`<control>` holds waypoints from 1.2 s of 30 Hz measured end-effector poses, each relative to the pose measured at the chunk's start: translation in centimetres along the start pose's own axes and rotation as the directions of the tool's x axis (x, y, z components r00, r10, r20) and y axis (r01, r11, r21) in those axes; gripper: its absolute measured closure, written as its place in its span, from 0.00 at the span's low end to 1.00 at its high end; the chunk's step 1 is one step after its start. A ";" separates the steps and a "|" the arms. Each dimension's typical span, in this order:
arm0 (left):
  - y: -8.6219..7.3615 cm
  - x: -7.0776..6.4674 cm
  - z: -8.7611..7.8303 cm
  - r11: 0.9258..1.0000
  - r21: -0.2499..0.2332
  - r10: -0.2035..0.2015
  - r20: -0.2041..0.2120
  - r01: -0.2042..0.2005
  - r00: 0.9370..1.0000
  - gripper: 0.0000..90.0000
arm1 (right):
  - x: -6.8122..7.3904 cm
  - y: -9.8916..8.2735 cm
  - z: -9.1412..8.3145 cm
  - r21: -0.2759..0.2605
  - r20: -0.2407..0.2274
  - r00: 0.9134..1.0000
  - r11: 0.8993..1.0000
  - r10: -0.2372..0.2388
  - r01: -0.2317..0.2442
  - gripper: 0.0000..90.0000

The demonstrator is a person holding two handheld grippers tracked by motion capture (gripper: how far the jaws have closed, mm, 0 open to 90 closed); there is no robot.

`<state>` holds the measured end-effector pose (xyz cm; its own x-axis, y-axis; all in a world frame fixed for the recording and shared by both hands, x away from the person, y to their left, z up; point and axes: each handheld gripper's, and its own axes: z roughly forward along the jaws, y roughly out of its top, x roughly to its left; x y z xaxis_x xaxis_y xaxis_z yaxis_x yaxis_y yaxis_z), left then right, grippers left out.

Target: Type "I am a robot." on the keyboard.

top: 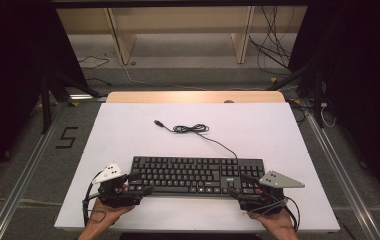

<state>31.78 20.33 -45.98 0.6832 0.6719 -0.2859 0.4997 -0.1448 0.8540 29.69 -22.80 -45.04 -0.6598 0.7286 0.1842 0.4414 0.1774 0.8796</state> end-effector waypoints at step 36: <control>0.0 0.6 0.0 1.000 0.019 -0.017 -0.060 0.018 0.998 0.29 | 1.6 1.2 2.5 0.005 -0.040 0.999 1.000 -0.004 0.004 0.33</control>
<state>32.19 20.72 -46.21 0.6417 0.7164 -0.2739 0.5218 -0.1461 0.8405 30.73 -19.78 -44.76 -0.6853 0.7008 0.1982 0.4421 0.1840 0.8779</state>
